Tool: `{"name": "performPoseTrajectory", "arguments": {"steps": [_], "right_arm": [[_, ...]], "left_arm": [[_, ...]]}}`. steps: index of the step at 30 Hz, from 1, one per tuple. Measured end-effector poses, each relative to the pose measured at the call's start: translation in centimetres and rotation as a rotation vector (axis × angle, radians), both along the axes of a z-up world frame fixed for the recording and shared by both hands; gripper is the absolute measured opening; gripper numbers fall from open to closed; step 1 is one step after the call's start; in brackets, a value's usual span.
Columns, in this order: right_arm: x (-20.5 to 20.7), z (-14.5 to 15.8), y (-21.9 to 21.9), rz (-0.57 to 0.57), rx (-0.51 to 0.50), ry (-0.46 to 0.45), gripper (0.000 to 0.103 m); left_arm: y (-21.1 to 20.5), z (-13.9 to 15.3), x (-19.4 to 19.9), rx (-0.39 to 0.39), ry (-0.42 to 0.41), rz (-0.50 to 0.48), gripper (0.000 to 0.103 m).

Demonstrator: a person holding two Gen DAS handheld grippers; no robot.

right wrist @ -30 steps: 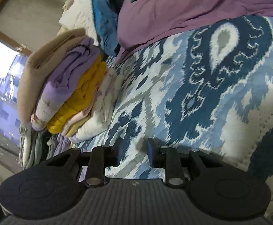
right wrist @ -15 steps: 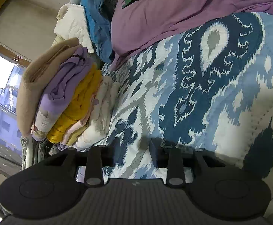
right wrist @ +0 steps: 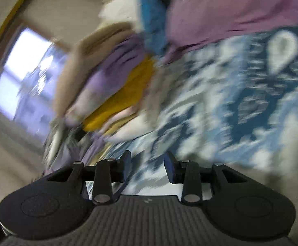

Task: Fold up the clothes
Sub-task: 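Carry the held sleeve with the left gripper across the cream body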

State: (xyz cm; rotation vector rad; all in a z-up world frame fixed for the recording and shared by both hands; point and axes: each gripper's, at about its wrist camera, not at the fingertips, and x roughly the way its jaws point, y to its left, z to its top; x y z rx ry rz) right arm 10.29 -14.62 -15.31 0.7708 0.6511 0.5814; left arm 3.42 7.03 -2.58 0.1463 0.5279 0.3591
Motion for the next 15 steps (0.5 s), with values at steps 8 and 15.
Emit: {"name": "performPoseTrajectory", "arguments": {"steps": [8,15], "right_arm": [[-8.2,3.7,8.5,0.382,-0.131,-0.303,0.055],[-14.8,4.8,13.9,0.589,-0.27,-0.472,0.055]], "left_arm": [[9.8,5.5,-8.7,-0.244,-0.188,0.118,0.004],[16.2,5.5,-14.7,-0.371,-0.279,0.209,0.004]]}}
